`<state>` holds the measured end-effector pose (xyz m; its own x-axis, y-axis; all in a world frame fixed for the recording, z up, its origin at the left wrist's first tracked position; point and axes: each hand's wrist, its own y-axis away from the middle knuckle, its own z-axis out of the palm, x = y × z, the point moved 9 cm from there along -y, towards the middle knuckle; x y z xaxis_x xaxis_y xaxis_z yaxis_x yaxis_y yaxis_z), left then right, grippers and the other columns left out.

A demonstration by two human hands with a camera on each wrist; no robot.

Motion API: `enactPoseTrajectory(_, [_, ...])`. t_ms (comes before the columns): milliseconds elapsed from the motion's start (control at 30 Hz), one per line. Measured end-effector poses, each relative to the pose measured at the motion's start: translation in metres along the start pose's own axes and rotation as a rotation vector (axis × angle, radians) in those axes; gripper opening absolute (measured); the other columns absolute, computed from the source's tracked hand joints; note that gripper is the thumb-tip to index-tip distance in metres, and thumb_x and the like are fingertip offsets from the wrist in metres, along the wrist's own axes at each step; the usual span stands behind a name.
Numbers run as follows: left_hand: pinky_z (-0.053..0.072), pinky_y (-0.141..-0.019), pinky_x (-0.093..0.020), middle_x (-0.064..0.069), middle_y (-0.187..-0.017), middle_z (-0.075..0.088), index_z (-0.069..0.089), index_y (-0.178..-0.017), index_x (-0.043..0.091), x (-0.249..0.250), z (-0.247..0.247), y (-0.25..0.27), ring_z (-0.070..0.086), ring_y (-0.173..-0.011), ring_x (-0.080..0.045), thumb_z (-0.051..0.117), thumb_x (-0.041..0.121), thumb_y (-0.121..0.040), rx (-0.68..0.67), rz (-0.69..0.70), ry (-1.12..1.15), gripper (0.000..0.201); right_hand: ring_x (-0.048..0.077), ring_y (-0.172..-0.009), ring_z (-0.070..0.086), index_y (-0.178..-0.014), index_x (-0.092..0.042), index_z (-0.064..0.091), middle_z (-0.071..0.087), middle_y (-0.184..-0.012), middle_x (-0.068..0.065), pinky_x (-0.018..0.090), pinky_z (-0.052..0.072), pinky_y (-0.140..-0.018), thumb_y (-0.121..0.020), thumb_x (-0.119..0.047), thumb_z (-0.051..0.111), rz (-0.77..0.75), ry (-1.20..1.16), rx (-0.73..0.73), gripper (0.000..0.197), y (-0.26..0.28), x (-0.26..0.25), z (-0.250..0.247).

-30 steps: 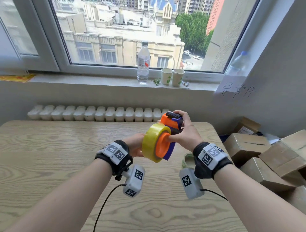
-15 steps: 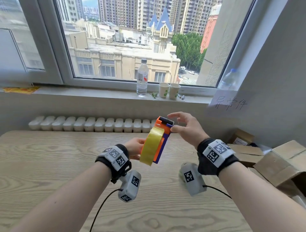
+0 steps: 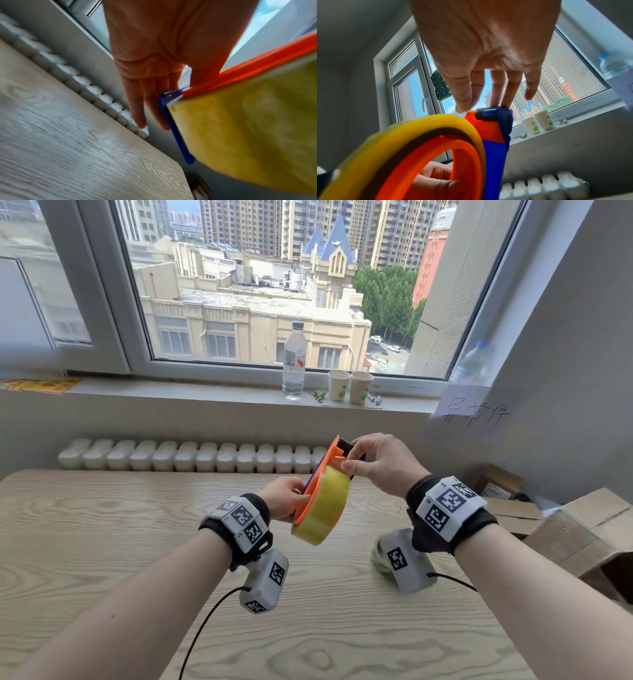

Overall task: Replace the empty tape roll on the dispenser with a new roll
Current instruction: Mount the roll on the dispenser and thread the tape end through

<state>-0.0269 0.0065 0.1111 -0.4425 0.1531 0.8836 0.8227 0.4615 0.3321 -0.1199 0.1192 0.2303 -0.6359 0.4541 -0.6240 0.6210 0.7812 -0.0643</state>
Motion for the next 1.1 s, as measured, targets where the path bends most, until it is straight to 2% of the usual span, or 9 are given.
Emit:
enactPoseTrajectory(67, [0.053, -0.053, -0.023, -0.005, -0.080, 0.061, 0.054, -0.102, 0.006, 0.008, 0.002, 0.000, 0.059, -0.064, -0.017, 0.058, 0.010, -0.088, -0.005, 0.037, -0.027, 0.015, 0.015, -0.094, 0.058, -0.077, -0.021, 0.065, 0.064, -0.100, 0.000, 0.027, 0.042, -0.079, -0.084, -0.027, 0.068, -0.003, 0.002, -0.016, 0.010, -0.001, -0.002, 0.003])
enactPoseTrajectory(167, [0.055, -0.075, -0.040, -0.007, -0.084, 0.061, 0.053, -0.108, 0.003, 0.021, 0.008, 0.000, 0.062, -0.080, -0.027, 0.060, 0.002, -0.084, -0.031, 0.083, -0.032, 0.025, 0.015, -0.088, 0.060, -0.087, -0.015, 0.066, 0.068, -0.092, 0.002, 0.027, 0.046, -0.078, -0.087, -0.026, 0.066, 0.006, -0.047, -0.020, 0.011, 0.000, -0.006, 0.011])
enactPoseTrajectory(233, [0.055, -0.072, -0.039, -0.004, -0.081, 0.061, 0.052, -0.101, 0.007, 0.027, 0.004, -0.001, 0.062, -0.078, -0.024, 0.062, 0.002, -0.082, 0.010, 0.115, -0.048, 0.022, 0.017, -0.091, 0.060, -0.086, -0.015, 0.066, 0.066, -0.095, 0.003, 0.029, 0.047, -0.081, -0.087, -0.026, 0.066, -0.003, -0.016, 0.005, 0.011, -0.003, -0.008, 0.008])
enactPoseTrajectory(300, [0.053, -0.067, -0.034, -0.005, -0.083, 0.061, 0.051, -0.101, 0.008, 0.032, -0.005, -0.001, 0.061, -0.077, -0.022, 0.065, 0.002, -0.078, 0.067, 0.138, -0.063, 0.027, 0.016, -0.096, 0.054, -0.079, -0.018, 0.064, 0.058, -0.102, 0.002, 0.027, 0.041, -0.084, -0.084, -0.026, 0.068, -0.031, 0.048, 0.027, 0.010, -0.004, -0.012, -0.001])
enactPoseTrajectory(467, [0.053, -0.087, -0.043, -0.012, -0.099, 0.062, 0.046, -0.115, 0.005, 0.039, -0.014, -0.001, 0.062, -0.097, -0.030, 0.070, 0.000, -0.073, 0.040, 0.139, -0.056, 0.049, 0.015, -0.125, 0.044, -0.075, -0.022, 0.062, 0.048, -0.137, -0.003, 0.021, 0.025, -0.096, -0.084, -0.023, 0.069, -0.111, 0.120, -0.072, 0.011, -0.002, -0.020, -0.006])
enactPoseTrajectory(667, [0.050, -0.071, -0.025, -0.002, -0.089, 0.061, 0.046, -0.119, 0.009, 0.048, -0.012, -0.003, 0.059, -0.086, -0.019, 0.067, -0.001, -0.075, 0.038, 0.198, -0.013, 0.049, 0.018, -0.122, 0.048, -0.082, -0.014, 0.066, 0.052, -0.134, -0.001, 0.017, 0.027, -0.089, -0.085, -0.023, 0.068, -0.176, 0.162, -0.083, 0.009, -0.004, -0.029, -0.007])
enactPoseTrajectory(733, [0.051, -0.074, -0.025, -0.003, -0.093, 0.064, 0.049, -0.120, 0.015, 0.052, -0.010, -0.002, 0.062, -0.087, -0.017, 0.068, -0.003, -0.074, 0.014, 0.225, 0.018, 0.053, 0.016, -0.125, 0.044, -0.080, -0.017, 0.065, 0.050, -0.133, -0.001, 0.020, 0.026, -0.094, -0.084, -0.023, 0.069, -0.191, 0.161, -0.058, 0.008, -0.006, -0.031, -0.009])
enactPoseTrajectory(900, [0.051, -0.067, -0.029, 0.000, -0.074, 0.061, 0.057, -0.082, 0.020, 0.054, -0.014, -0.002, 0.058, -0.071, -0.016, 0.069, -0.004, -0.061, -0.006, 0.224, -0.014, 0.034, 0.014, -0.117, 0.042, -0.067, -0.031, 0.059, 0.047, -0.110, -0.007, 0.030, 0.029, -0.104, -0.077, -0.028, 0.075, -0.192, 0.167, 0.031, 0.019, -0.016, -0.028, -0.028])
enactPoseTrajectory(1100, [0.051, -0.057, -0.020, 0.000, -0.074, 0.061, 0.057, -0.086, 0.019, 0.059, -0.017, -0.003, 0.058, -0.070, -0.014, 0.055, -0.019, -0.073, -0.035, 0.230, -0.024, 0.040, 0.010, -0.082, 0.047, -0.073, -0.024, 0.064, 0.050, -0.087, -0.005, 0.028, 0.042, -0.077, -0.075, -0.026, 0.077, -0.172, 0.083, 0.071, 0.012, -0.027, -0.024, -0.036])
